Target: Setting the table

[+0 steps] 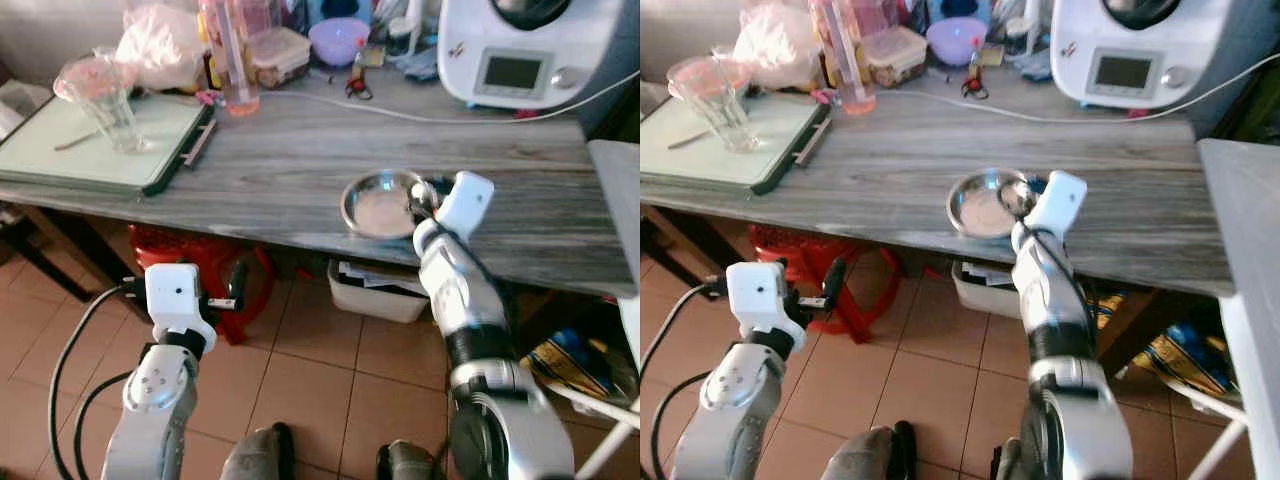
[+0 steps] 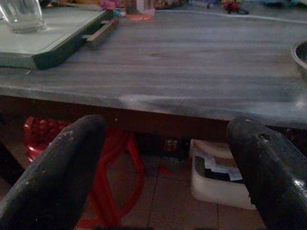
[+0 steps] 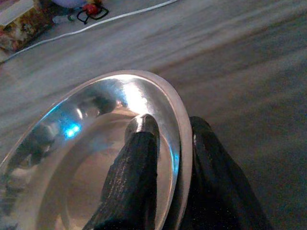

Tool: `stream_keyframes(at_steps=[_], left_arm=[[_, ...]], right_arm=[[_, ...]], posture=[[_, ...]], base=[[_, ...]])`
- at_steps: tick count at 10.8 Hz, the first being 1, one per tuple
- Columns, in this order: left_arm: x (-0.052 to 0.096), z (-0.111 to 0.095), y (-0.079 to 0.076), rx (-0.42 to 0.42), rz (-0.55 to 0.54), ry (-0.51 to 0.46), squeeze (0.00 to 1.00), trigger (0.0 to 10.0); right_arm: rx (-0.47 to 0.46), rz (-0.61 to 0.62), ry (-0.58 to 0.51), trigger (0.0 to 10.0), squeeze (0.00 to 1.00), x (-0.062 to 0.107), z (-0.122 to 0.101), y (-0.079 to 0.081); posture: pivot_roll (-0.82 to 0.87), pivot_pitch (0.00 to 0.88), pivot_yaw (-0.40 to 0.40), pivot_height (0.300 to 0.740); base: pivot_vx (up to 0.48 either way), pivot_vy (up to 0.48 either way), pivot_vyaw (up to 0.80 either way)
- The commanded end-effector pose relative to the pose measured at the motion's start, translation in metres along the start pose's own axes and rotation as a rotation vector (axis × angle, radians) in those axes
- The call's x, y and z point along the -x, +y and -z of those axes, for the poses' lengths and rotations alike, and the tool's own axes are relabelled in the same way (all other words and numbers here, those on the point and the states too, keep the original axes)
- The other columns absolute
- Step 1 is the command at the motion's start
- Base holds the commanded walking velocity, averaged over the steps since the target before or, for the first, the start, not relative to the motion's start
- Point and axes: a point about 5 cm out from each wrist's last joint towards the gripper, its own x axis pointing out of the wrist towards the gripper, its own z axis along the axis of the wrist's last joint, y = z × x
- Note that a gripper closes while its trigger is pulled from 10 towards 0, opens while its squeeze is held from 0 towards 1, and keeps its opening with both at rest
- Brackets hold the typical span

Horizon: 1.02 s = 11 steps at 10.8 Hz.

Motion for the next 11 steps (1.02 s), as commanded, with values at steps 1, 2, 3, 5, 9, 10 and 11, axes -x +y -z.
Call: stream_keyframes(at_steps=[1,2,3,5,9,10,11], left_arm=[[0.003,-0.003,0.003,-0.015,0.003,0.004,0.00,10.0],[0.003,-0.003,0.002,-0.019,0.009,0.008,0.00,10.0],[0.004,-0.002,0.002,-0.022,0.013,0.014,0.00,10.0],[0.003,-0.003,0.002,-0.027,0.019,0.021,0.00,10.0],[0.000,-0.003,0.001,-0.023,0.015,0.021,0.00,10.0],[-0.001,-0.003,0.000,-0.019,0.011,0.021,0.00,10.0],[-0.002,-0.002,0.000,-0.016,0.008,0.019,0.00,10.0]], right_arm=[[-0.009,-0.006,-0.004,10.0,0.00,-0.004,-0.004,0.003],[-0.022,-0.007,-0.003,10.0,0.00,-0.006,-0.007,0.006],[-0.024,-0.008,0.000,10.0,0.00,-0.009,-0.008,0.009],[-0.037,-0.031,0.017,10.0,1.00,-0.013,-0.007,0.017],[-0.056,-0.088,0.045,10.0,1.00,-0.012,-0.002,0.031],[-0.057,-0.105,0.034,10.0,1.00,-0.011,-0.004,0.032],[-0.026,-0.138,-0.016,10.0,1.00,-0.011,-0.013,0.035]], posture=[[0.08,0.167,0.103,0.740],[0.08,0.171,0.109,0.740],[0.08,0.173,0.111,0.740],[0.08,0.170,0.112,0.740],[0.07,0.161,0.100,0.740],[0.07,0.157,0.099,0.740],[0.06,0.147,0.095,0.740]], base=[[0.000,0.000,0.00],[0.000,0.000,0.00],[0.000,0.000,0.00],[0.000,0.000,0.00],[0.000,0.000,0.00],[0.000,0.000,0.00],[0.000,0.000,0.00]])
